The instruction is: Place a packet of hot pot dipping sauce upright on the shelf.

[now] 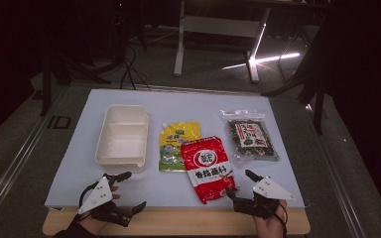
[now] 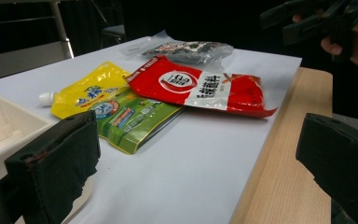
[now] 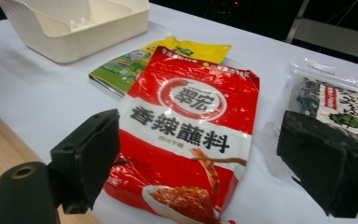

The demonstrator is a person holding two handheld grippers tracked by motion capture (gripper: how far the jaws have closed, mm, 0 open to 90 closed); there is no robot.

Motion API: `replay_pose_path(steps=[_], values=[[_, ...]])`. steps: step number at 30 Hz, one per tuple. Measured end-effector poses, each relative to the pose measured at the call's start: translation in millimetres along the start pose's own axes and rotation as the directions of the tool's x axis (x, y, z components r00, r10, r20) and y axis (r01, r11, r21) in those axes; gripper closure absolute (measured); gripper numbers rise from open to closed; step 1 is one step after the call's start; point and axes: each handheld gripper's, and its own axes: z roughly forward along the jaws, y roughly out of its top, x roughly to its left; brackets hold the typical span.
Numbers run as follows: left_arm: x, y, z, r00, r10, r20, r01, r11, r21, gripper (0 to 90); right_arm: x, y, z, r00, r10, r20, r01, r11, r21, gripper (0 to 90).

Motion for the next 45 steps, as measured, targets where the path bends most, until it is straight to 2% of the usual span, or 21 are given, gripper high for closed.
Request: replay_pose_path(steps=[6, 7, 9, 19, 22, 24, 26, 31, 39, 42, 43, 45], values=[[-0.2, 0.0, -0.8, 1.0, 0.002, -0.003, -0.002, 1.0, 0.0, 0.7, 4.2, 9.2, -1.4, 0.998, 0.027, -0.057, -0.028, 0.9996, -0.008, 11.1], [-0.1, -0.4, -1.8, 0.9999, -0.007, -0.01, 0.007, 1.0, -0.004, 0.7, 3.9, 14.5, -2.1, 0.997, 0.008, -0.076, -0.009, 0.9998, -0.016, 11.1], [0.3, -0.6, -1.9, 0.9998, -0.013, -0.014, 0.013, 0.9999, -0.01, 0.7, 3.3, 19.2, -1.3, 0.9966, -0.031, -0.077, 0.03, 0.9995, -0.013, 13.2], [-1.1, -1.4, -1.5, 0.9999, -0.008, -0.007, 0.008, 1.0, 0.0, 0.7, 2.9, 43.7, 5.2, 0.9906, -0.087, -0.106, 0.085, 0.9961, -0.023, 13.7], [-1.1, -1.5, -1.8, 1.0, -0.007, -0.006, 0.007, 1.0, 0.0, 0.7, 0.6, 51.5, 7.9, 0.9904, -0.098, -0.098, 0.095, 0.9949, -0.033, 13.7], [-1.2, -1.7, -1.9, 1.0, -0.005, -0.006, 0.005, 1.0, 0.003, 0.7, -1.2, 58.4, 8.3, 0.9899, -0.113, -0.086, 0.108, 0.9922, -0.063, 13.6], [-1.6, -1.7, -1.9, 1.0, -0.003, -0.006, 0.003, 1.0, 0.004, 0.7, -3.6, 63.9, 9.0, 0.9898, -0.108, -0.093, 0.101, 0.9918, -0.079, 13.5], [-2.2, -1.6, -2.4, 1.0, -0.003, -0.009, 0.003, 1.0, 0.001, 0.7, -10.0, 77.3, 15.9, 0.9848, -0.16, -0.069, 0.153, 0.9838, -0.093, 13.5], [-2.1, -1.8, -2.4, 1.0, 0.0, -0.008, 0.0, 1.0, 0.003, 0.7, -20.2, 92.5, 29.6, 0.9877, -0.138, -0.073, 0.132, 0.9877, -0.085, 12.0], [-2.2, -1.8, -2.4, 1.0, 0.0, -0.008, 0.0, 1.0, 0.004, 0.7, -23.3, 94.9, 35.4, 0.9892, -0.11, -0.097, 0.103, 0.9923, -0.068, 11.9], [-2.2, -1.8, -2.5, 1.0, 0.001, -0.007, 0.0, 1.0, 0.004, 0.7, -25.5, 96.2, 42.6, 0.9926, -0.086, -0.086, 0.079, 0.994, -0.076, 10.3], [-1.9, -1.9, -2.5, 1.0, -0.001, -0.007, 0.001, 1.0, 0.007, 0.7, -27.9, 96.7, 48.6, 0.9941, -0.075, -0.079, 0.069, 0.9948, -0.075, 10.1]])
